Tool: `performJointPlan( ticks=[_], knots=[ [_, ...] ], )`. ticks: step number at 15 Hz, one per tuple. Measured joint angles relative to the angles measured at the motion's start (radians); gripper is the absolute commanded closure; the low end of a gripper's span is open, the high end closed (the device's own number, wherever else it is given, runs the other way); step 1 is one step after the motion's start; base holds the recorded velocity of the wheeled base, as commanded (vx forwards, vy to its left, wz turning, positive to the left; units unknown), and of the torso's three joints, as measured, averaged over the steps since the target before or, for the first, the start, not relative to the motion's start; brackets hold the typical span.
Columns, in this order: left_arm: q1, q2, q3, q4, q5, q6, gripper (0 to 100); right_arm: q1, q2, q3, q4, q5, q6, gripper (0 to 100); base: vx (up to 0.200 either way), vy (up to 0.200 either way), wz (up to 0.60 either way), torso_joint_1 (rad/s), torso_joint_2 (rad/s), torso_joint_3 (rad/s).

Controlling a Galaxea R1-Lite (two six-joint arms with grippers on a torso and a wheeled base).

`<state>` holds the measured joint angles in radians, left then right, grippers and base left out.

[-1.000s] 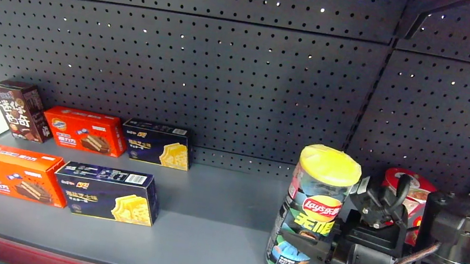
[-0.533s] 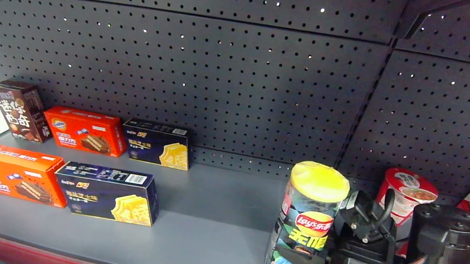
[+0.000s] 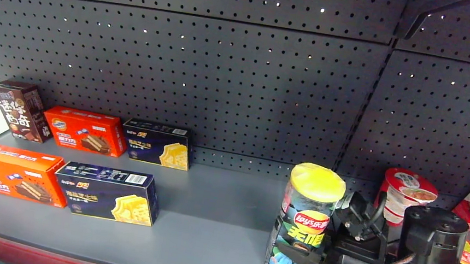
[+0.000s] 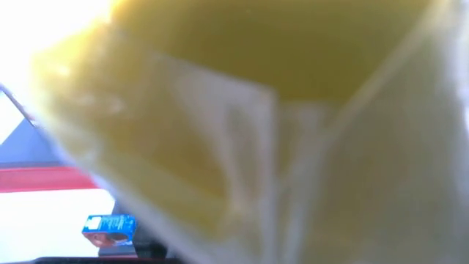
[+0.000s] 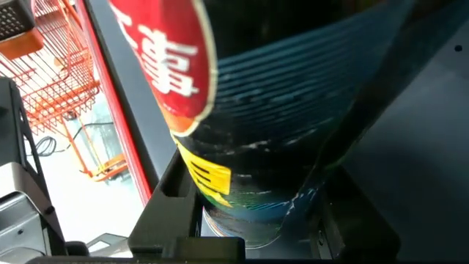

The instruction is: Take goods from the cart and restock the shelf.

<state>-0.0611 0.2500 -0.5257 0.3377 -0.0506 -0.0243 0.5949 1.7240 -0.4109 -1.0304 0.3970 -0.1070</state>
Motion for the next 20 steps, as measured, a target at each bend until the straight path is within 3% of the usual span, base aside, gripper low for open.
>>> performJointPlan(
  ticks=[5,8,15,16,18,20],
  knots=[
    [-0.002,-0.033,-0.01,0.03,-0.001,0.0,100,0.002,-0.008,0.042,-0.009,-0.009,-0.008,0,0.0,0.0,0.0,0.0,0.0,0.0],
    [-0.004,-0.038,-0.013,0.028,-0.006,0.001,100,0.0,-0.056,0.1,-0.017,-0.07,-0.005,0,0.0,0.0,0.0,0.0,0.0,0.0],
    [-0.007,-0.029,-0.057,0.022,-0.025,0.008,100,0.001,-0.314,0.174,0.033,-0.127,-0.006,0,0.0,0.0,0.0,0.0,0.0,0.0],
    [-0.007,-0.02,-0.076,0.024,-0.042,0.009,100,0.003,-0.364,0.148,0.116,-0.131,-0.007,0,0.0,0.0,0.0,0.0,0.0,0.0],
    [-0.007,0.018,-0.135,0.021,-0.101,0.013,100,0.023,-0.497,0.065,0.433,-0.166,-0.007,0,0.0,0.0,0.0,0.0,0.0,0.0],
    [-0.007,0.067,-0.177,0.021,-0.204,0.019,100,0.081,-0.646,-0.021,0.725,-0.267,-0.004,0,0.0,0.0,0.0,0.0,0.0,0.0]
  ],
)
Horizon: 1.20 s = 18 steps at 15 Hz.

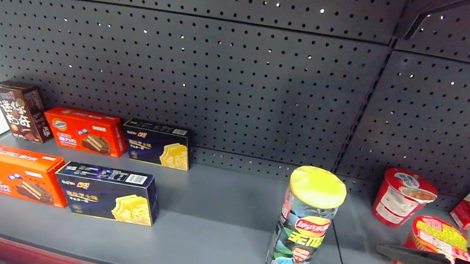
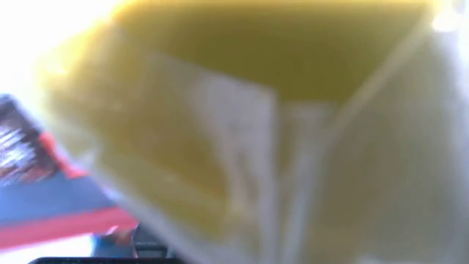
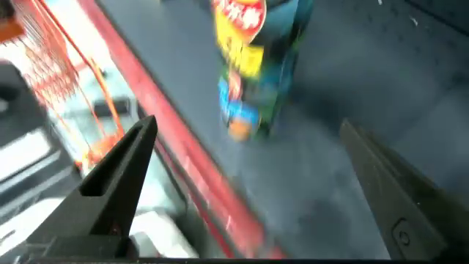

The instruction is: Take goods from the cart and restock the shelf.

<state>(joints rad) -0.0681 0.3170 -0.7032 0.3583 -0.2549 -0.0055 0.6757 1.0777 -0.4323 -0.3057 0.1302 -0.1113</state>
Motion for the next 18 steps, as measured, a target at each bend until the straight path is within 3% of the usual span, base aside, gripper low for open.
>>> performJointPlan(
  ticks=[2,4,8,10,13,14,16,18],
  knots=[
    [0.0,0.061,-0.021,-0.011,-0.1,0.002,100,0.056,-0.141,-0.047,0.154,-0.158,0.006,0,0.0,0.0,0.0,0.0,0.0,0.0],
    [0.0,0.135,-0.031,-0.052,-0.186,0.003,100,0.08,-0.269,-0.044,0.226,-0.198,0.033,0,0.0,0.0,0.0,0.0,0.0,0.0],
    [-0.015,0.357,-0.05,-0.246,-0.29,0.002,100,0.086,-0.439,-0.025,0.32,-0.215,0.116,0,0.0,0.0,0.0,0.0,0.0,0.0],
    [-0.058,0.48,-0.078,-0.294,-0.31,0.002,100,0.086,-0.486,-0.022,0.33,-0.215,0.131,0,0.0,0.0,0.0,0.0,0.0,0.0],
    [-0.184,0.663,-0.145,-0.319,-0.319,0.007,100,0.085,-0.515,-0.019,0.33,-0.215,0.139,0,0.0,0.0,0.0,0.0,0.0,0.0],
    [-0.215,0.724,-0.167,-0.323,-0.32,0.023,100,0.085,-0.518,-0.018,0.33,-0.214,0.15,0,0.0,0.0,0.0,0.0,0.0,0.0],
    [-0.249,0.837,-0.204,-0.333,-0.317,0.089,100,0.085,-0.522,-0.016,0.33,-0.214,0.191,0,0.0,0.0,0.0,0.0,0.0,0.0],
    [-0.265,0.941,-0.246,-0.332,-0.302,0.124,100,0.085,-0.524,-0.017,0.328,-0.214,0.212,0,0.0,0.0,0.0,0.0,0.0,0.0]
  ],
)
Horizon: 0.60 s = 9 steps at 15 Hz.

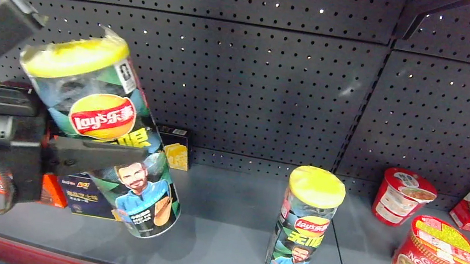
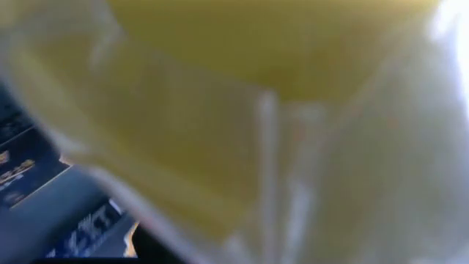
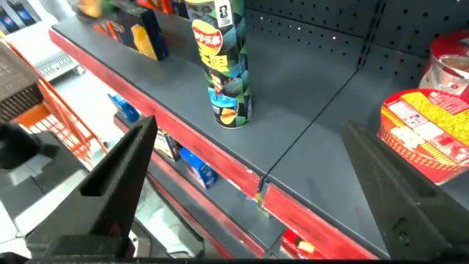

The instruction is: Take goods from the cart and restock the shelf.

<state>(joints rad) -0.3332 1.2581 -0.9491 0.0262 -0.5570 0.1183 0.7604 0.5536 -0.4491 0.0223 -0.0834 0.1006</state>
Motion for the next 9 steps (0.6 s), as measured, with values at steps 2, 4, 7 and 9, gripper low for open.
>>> performJointPlan(
  ticks=[2,4,7,9],
  knots=[
    [-0.007,0.088,-0.034,-0.002,0.006,0.036,100,0.0,0.001,-0.006,-0.001,0.001,0.001,0,0.0,0.0,0.0,0.0,0.0,0.0],
    [-0.017,0.172,-0.066,0.0,0.02,0.096,100,0.002,0.008,-0.013,-0.003,0.004,0.001,0,0.0,0.0,0.0,0.0,0.0,0.0],
    [-0.045,0.293,-0.172,0.004,0.06,0.109,100,0.004,0.013,-0.016,-0.005,0.004,0.001,0,0.0,0.0,0.0,0.0,0.0,0.0],
    [-0.071,0.373,-0.274,0.008,0.072,0.102,100,0.004,0.013,-0.02,-0.004,0.003,0.001,0,0.0,0.0,0.0,0.0,0.0,0.0]
  ],
)
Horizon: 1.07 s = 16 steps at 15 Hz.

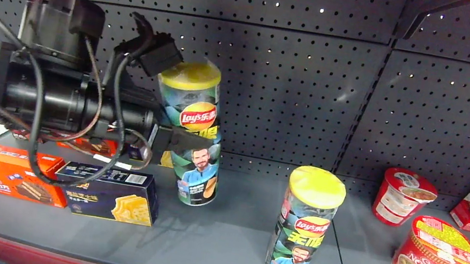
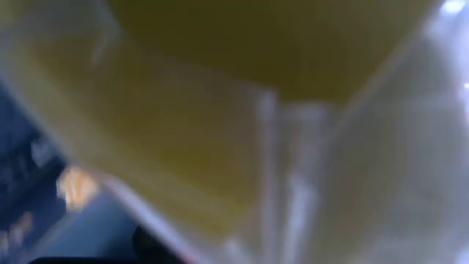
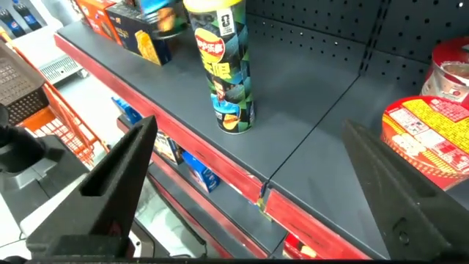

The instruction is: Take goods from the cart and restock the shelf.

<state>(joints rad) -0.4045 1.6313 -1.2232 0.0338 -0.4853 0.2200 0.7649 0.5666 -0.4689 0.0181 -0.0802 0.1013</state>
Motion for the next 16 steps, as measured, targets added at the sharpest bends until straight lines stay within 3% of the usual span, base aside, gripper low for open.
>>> performJointPlan(
  ticks=[2,6,9,16],
  knots=[
    [-0.025,0.08,-0.109,0.026,0.003,-0.018,100,0.0,0.001,-0.003,0.0,0.001,0.0,0,0.0,0.0,0.0,0.0,0.0,0.0],
    [-0.049,0.225,-0.243,0.036,-0.011,-0.02,100,0.001,0.004,-0.008,0.0,0.0,-0.001,0,0.0,0.0,0.0,0.0,0.0,0.0],
    [-0.06,0.321,-0.339,0.029,-0.071,-0.02,100,0.0,0.004,-0.017,0.003,-0.004,-0.001,0,0.0,0.0,0.0,0.0,0.0,0.0],
    [-0.063,0.521,-0.531,0.031,-0.097,0.008,100,-0.004,0.005,-0.033,0.006,-0.005,-0.001,0,0.0,0.0,0.0,0.0,0.0,0.0]
  ],
)
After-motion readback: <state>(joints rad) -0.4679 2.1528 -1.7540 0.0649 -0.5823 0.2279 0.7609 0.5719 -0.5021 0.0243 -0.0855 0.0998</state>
